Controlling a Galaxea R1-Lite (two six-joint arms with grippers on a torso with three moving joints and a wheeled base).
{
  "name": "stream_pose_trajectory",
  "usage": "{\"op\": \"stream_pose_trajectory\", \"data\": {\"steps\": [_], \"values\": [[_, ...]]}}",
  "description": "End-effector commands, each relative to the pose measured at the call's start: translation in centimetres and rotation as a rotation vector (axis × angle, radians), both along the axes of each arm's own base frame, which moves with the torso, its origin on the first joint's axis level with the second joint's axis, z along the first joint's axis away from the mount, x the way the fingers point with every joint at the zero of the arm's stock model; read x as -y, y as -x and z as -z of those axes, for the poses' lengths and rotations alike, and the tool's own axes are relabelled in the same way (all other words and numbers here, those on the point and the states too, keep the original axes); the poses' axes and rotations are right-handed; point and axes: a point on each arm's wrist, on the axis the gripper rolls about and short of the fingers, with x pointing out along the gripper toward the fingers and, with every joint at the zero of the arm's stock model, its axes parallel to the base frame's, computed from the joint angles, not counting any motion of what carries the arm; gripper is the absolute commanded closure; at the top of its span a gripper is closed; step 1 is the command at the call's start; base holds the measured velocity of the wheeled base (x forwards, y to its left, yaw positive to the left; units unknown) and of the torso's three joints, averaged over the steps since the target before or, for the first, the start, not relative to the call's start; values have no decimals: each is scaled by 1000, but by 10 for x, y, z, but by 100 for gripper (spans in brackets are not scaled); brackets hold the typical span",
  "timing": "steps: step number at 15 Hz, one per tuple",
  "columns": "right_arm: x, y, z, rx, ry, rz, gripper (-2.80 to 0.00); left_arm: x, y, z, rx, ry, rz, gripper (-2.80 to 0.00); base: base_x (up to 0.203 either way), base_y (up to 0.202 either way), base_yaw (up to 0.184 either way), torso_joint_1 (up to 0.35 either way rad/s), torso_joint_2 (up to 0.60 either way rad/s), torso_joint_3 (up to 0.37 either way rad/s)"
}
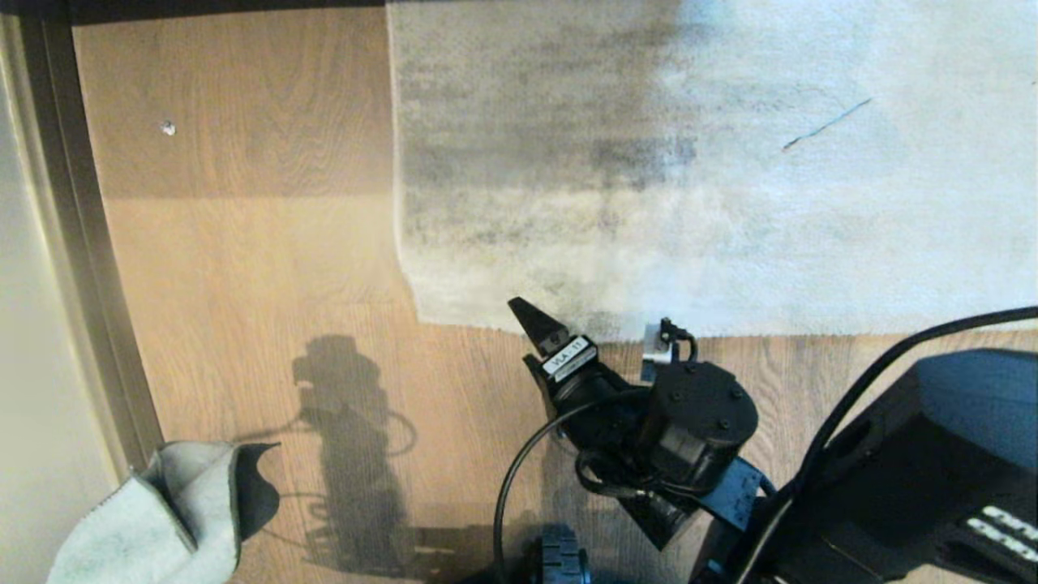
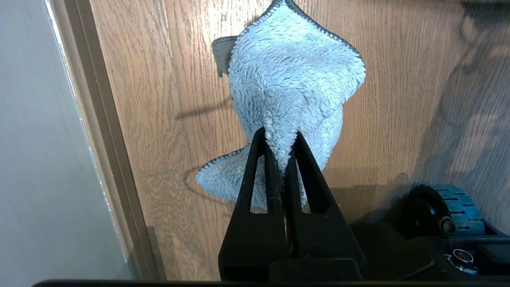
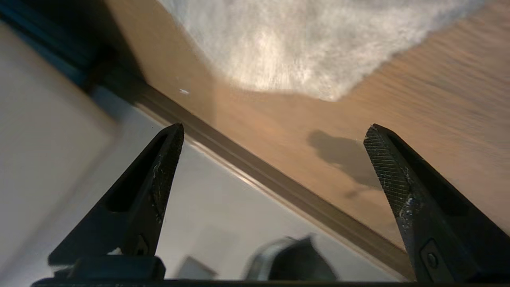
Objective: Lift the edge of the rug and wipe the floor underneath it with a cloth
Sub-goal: Lay down the carpet
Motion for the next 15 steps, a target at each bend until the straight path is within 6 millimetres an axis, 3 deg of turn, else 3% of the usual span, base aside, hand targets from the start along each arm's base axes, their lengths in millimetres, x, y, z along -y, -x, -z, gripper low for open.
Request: {"op": "stream_pose_trajectory", "data": {"steps": [1, 6, 13, 14, 15], "values": [[-5, -3, 19, 1, 26, 4, -280, 0, 0, 0, 1, 0, -1, 0, 0, 0, 0, 0, 0, 0], [-1, -2, 27, -18, 60, 15, -280, 0, 0, 0, 1, 1, -1, 0, 0, 0, 0, 0, 0, 0], [3, 0, 16, 9, 57, 28, -280, 0, 0, 0, 1, 2, -1, 0, 0, 0, 0, 0, 0, 0], [4, 1, 16, 10, 64, 29, 0, 0, 0, 0, 1, 2, -1, 0, 0, 0, 0, 0, 0, 0], [4, 1, 15, 12, 62, 29, 0, 0, 0, 0, 1, 2, -1, 0, 0, 0, 0, 0, 0, 0]]}}
